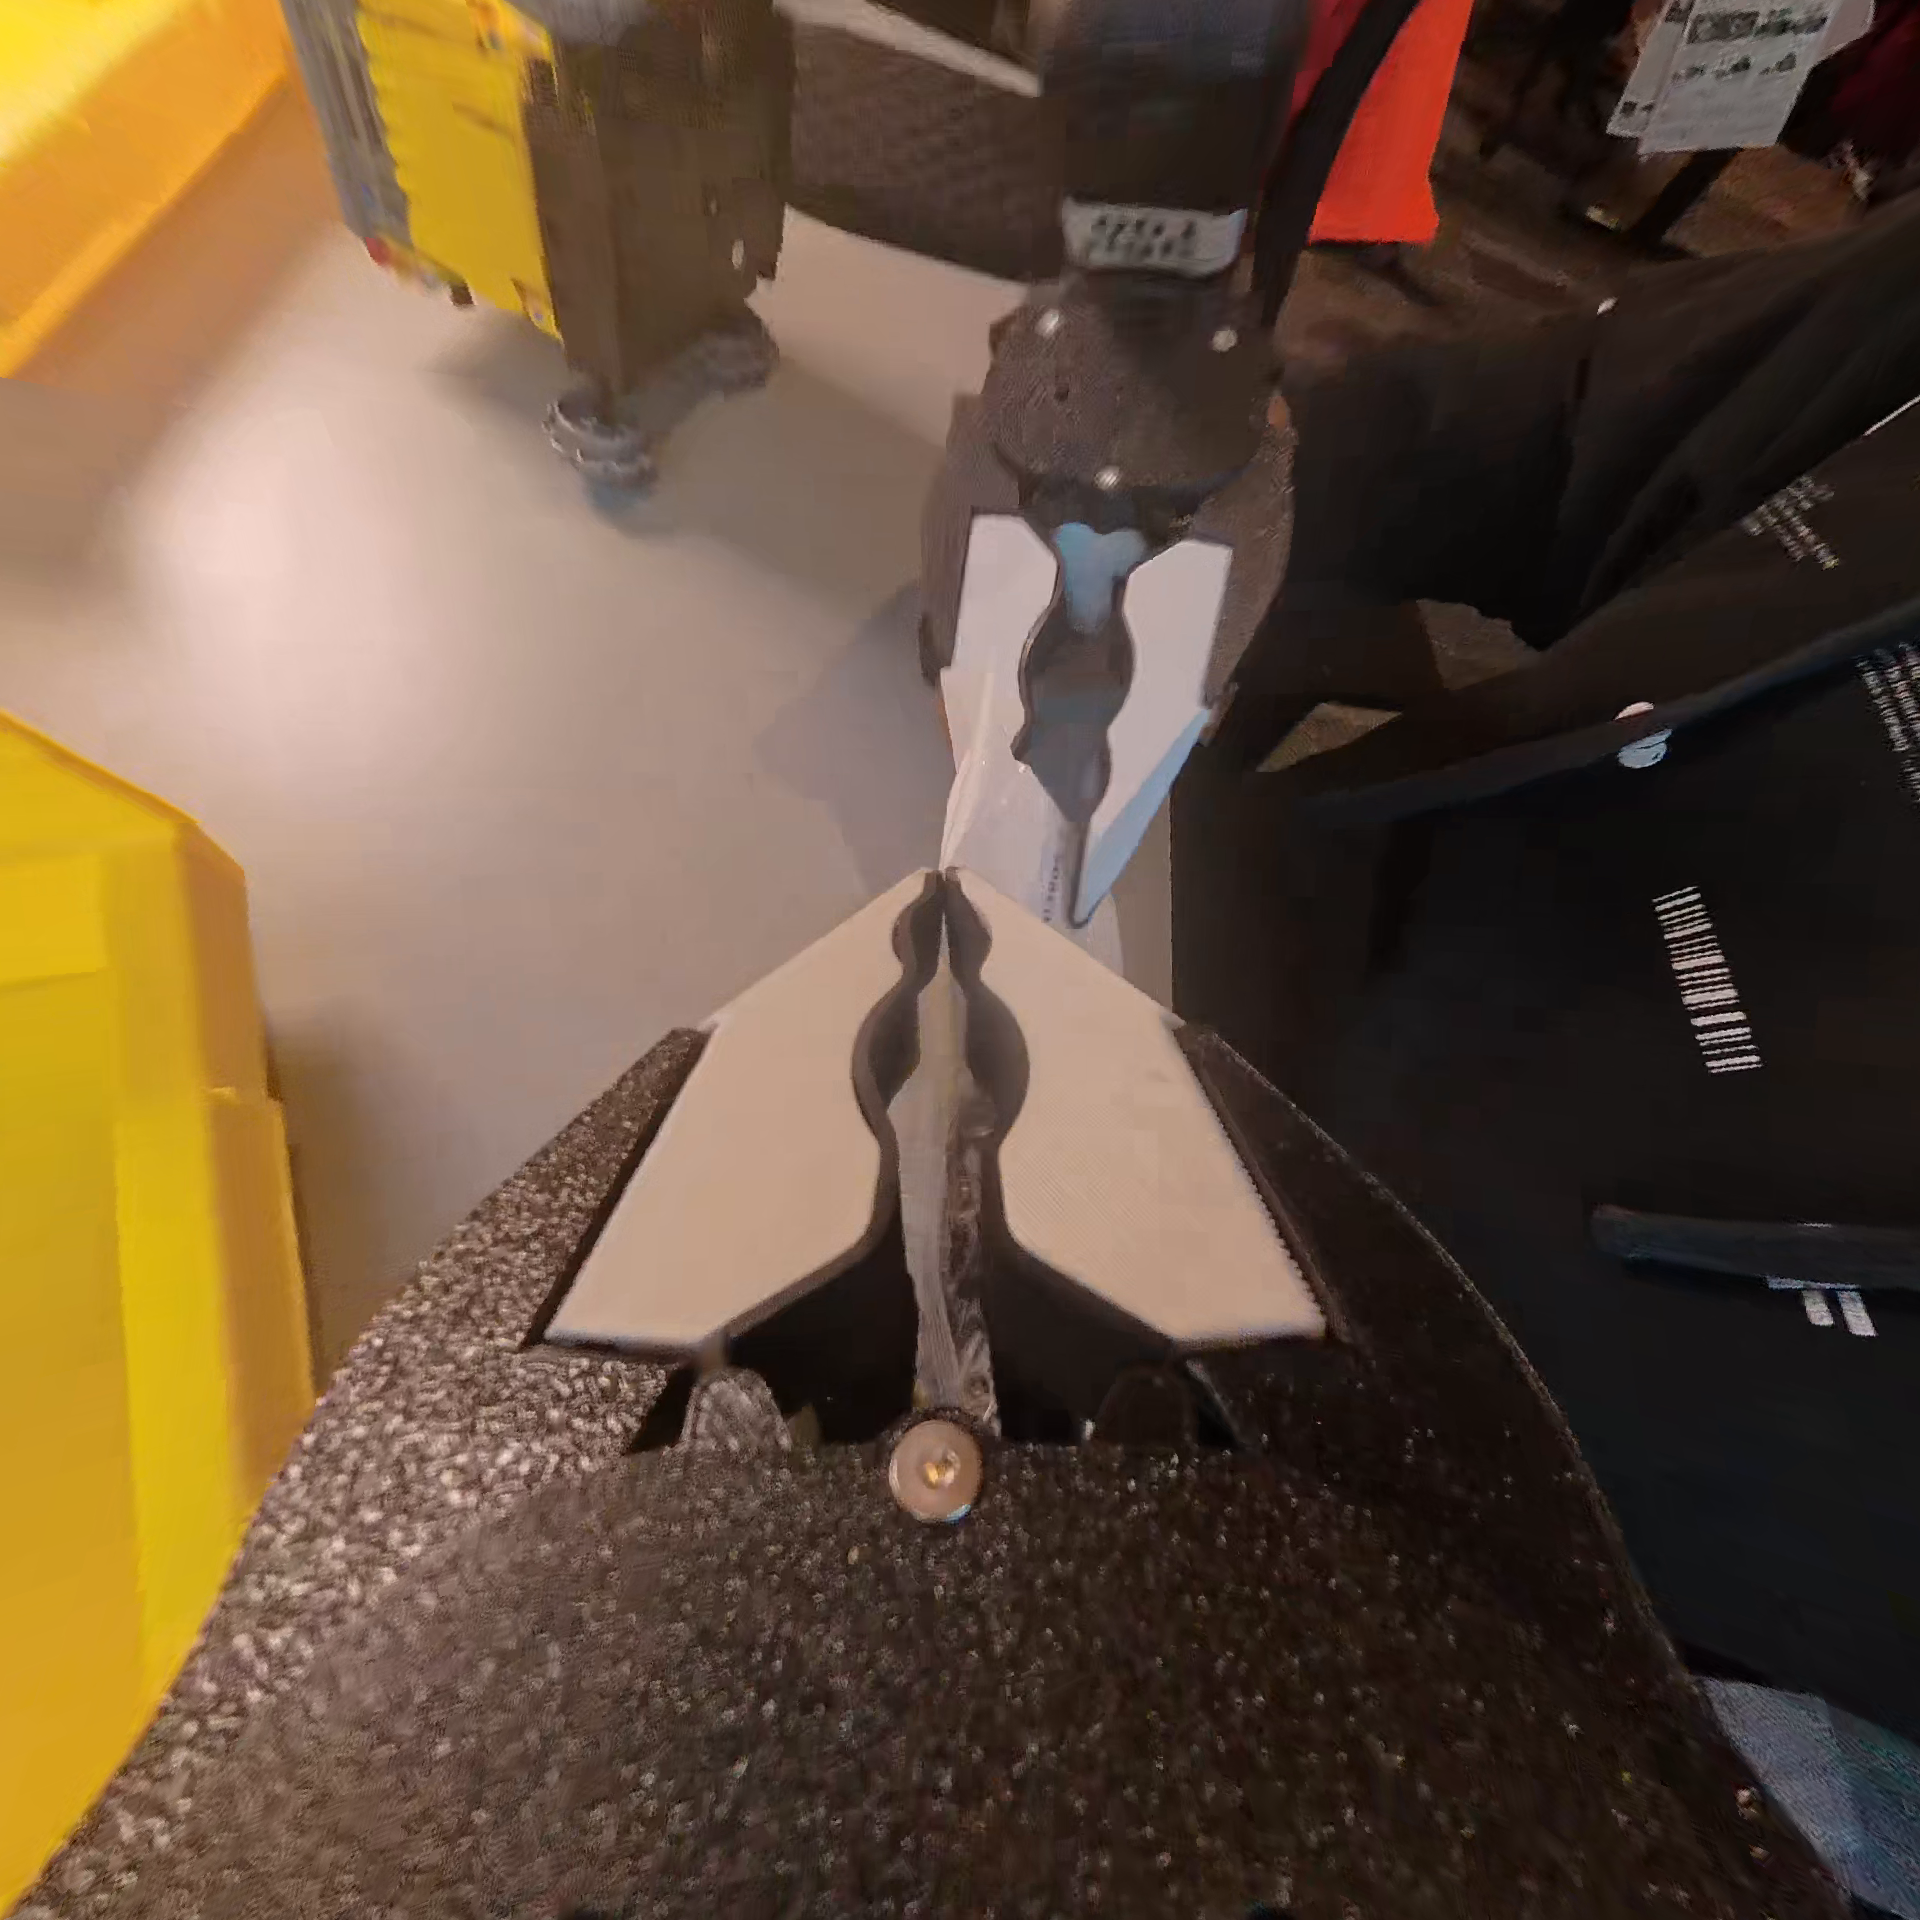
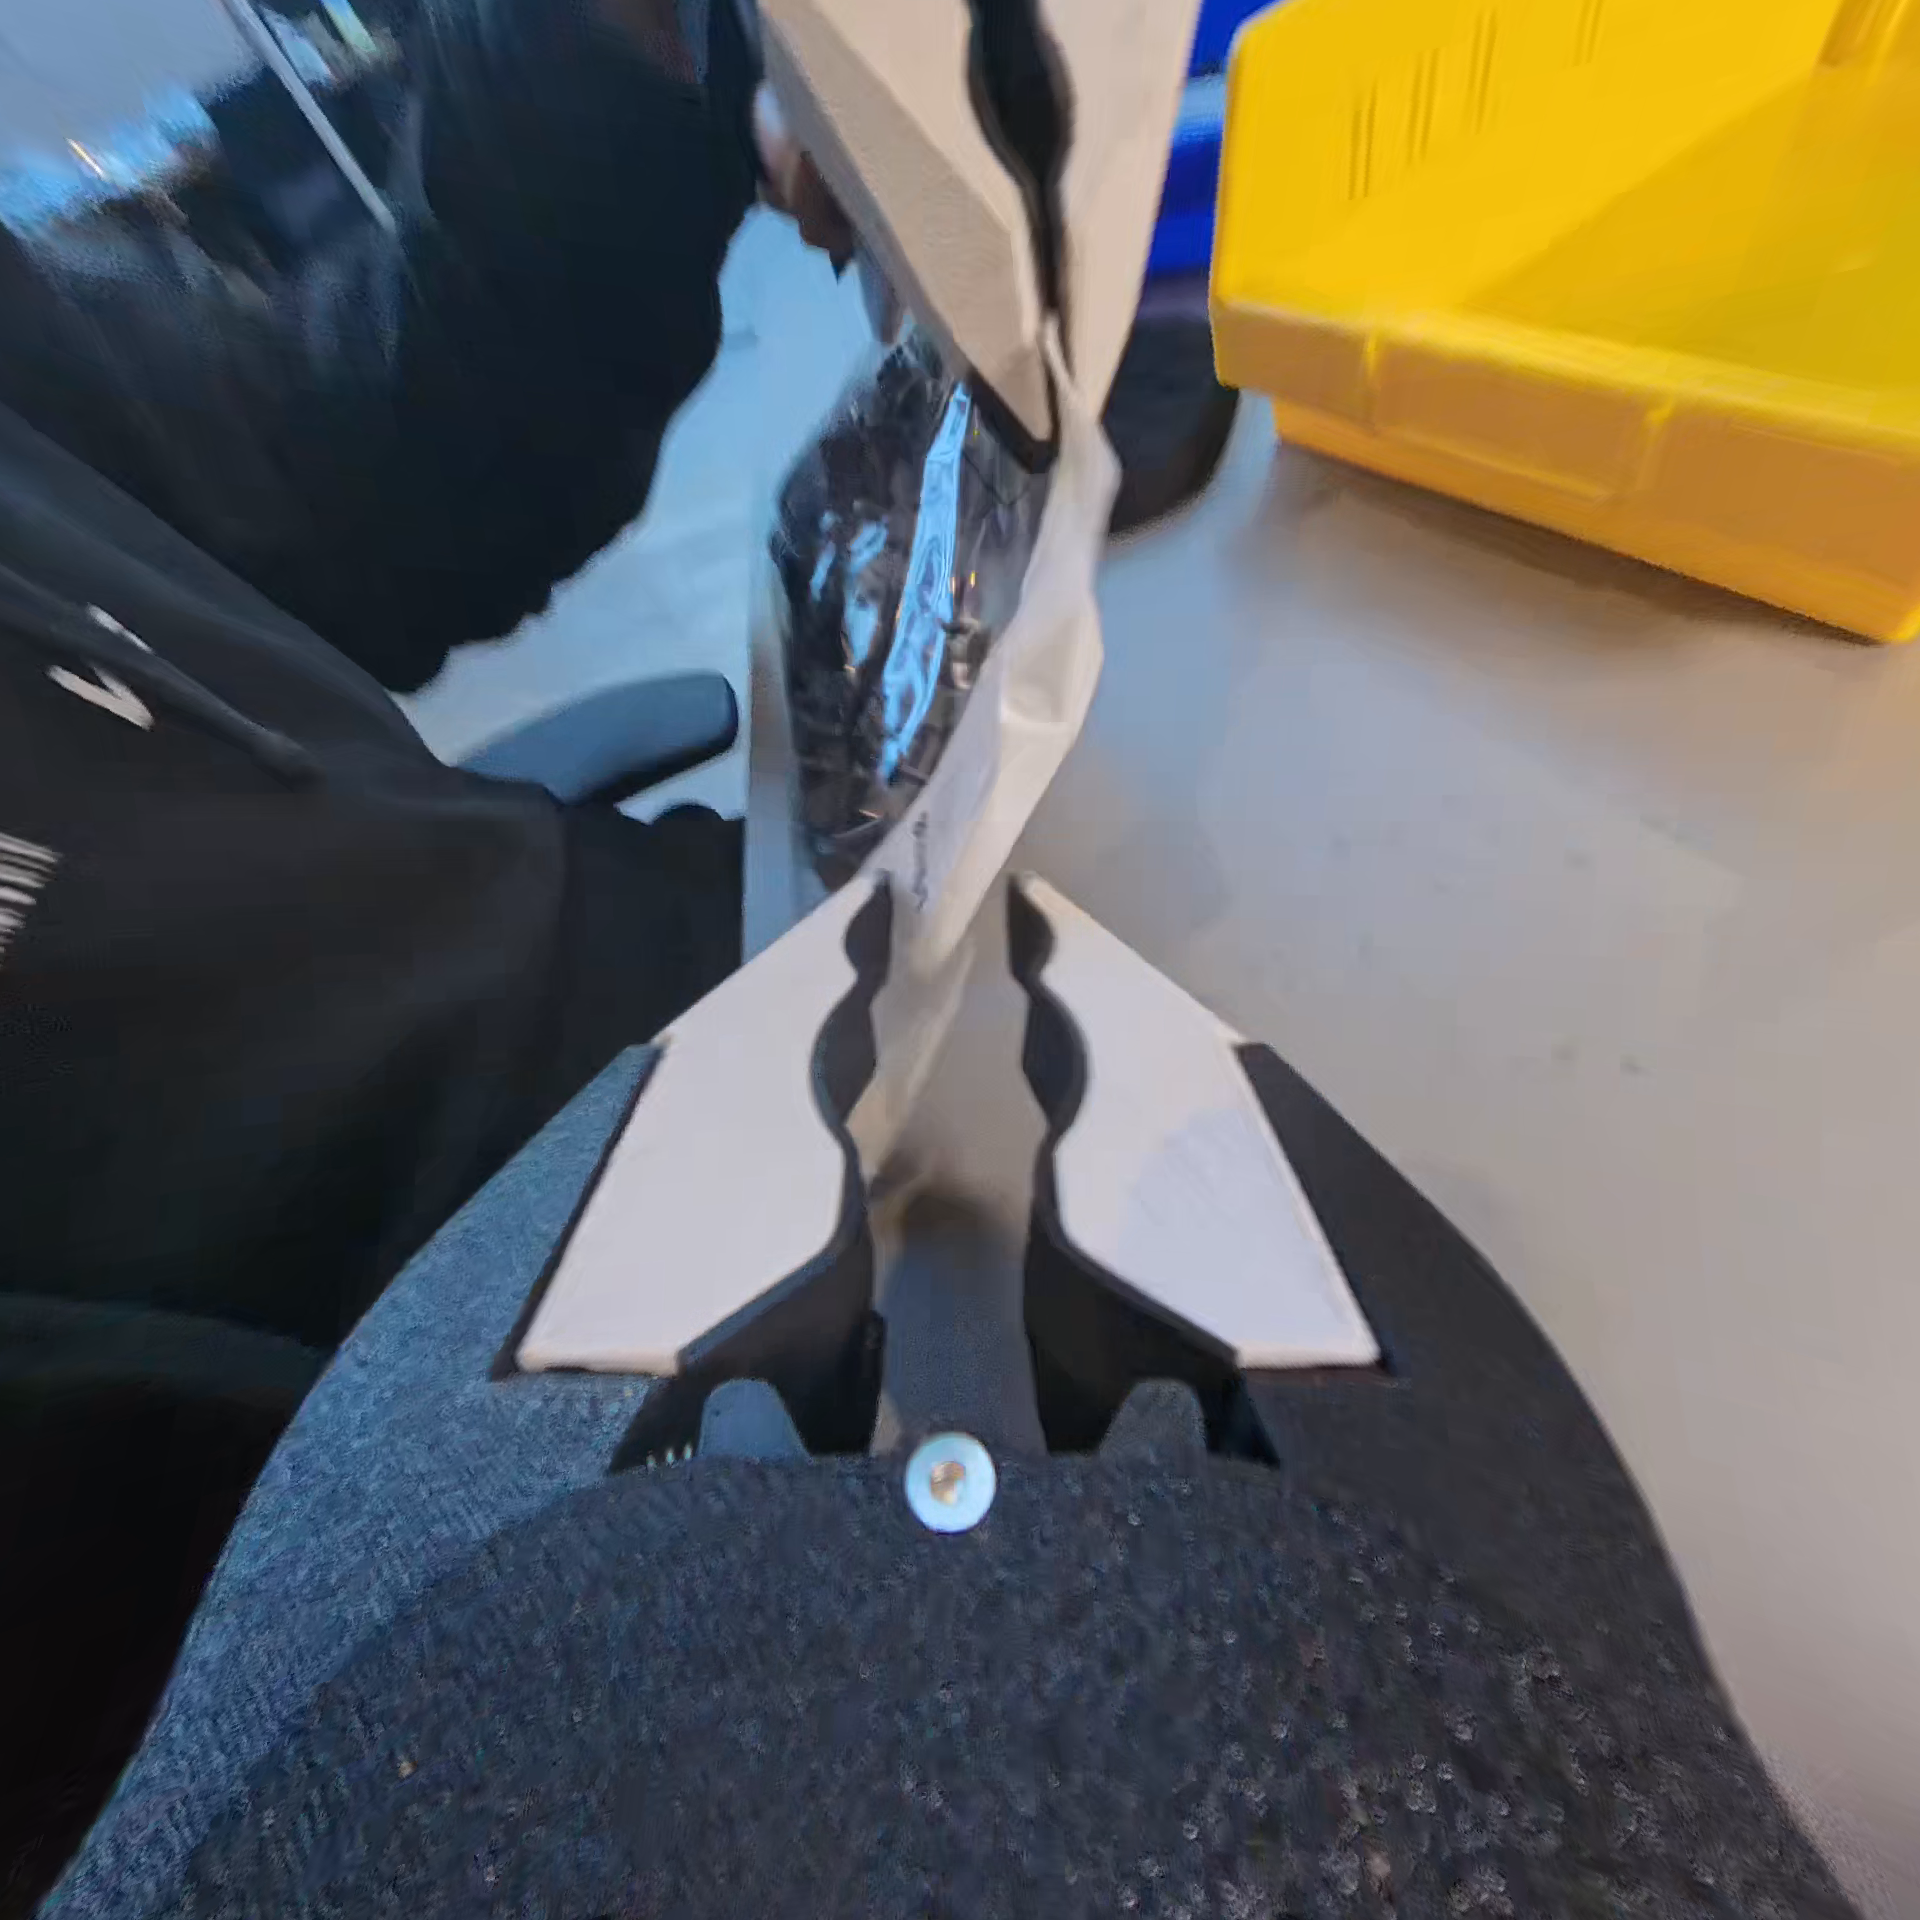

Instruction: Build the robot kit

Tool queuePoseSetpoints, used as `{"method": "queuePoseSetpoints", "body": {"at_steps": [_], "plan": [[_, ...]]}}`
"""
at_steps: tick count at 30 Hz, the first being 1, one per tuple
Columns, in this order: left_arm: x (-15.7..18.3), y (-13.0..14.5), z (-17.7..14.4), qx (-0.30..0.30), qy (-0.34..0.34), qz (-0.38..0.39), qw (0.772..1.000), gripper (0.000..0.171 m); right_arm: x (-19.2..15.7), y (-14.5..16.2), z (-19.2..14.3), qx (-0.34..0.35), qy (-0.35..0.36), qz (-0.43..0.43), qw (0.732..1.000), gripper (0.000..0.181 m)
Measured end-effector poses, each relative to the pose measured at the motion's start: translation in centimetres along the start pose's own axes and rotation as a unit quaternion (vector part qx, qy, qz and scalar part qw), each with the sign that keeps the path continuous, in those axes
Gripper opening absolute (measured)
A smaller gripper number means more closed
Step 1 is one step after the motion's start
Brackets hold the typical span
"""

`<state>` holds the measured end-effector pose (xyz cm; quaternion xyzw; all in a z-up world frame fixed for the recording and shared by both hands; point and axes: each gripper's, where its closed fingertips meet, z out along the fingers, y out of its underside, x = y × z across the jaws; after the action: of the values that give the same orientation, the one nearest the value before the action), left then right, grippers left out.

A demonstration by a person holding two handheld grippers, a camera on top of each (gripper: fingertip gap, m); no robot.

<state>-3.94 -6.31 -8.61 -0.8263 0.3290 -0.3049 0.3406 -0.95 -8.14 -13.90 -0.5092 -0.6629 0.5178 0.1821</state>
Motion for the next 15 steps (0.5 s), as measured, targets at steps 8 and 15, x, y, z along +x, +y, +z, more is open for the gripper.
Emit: {"method": "queuePoseSetpoints", "body": {"at_steps": [8,15], "plan": [[-1.5,0.9,4.0,-0.059,0.073,-0.006,0.996,0.000,4.1,-3.8,-4.7,0.021,0.078,-0.069,0.994,0.027],[-2.0,1.8,4.8,-0.062,0.102,-0.022,0.993,0.000,4.4,-2.4,-3.9,0.029,0.014,-0.052,0.998,0.000]]}}
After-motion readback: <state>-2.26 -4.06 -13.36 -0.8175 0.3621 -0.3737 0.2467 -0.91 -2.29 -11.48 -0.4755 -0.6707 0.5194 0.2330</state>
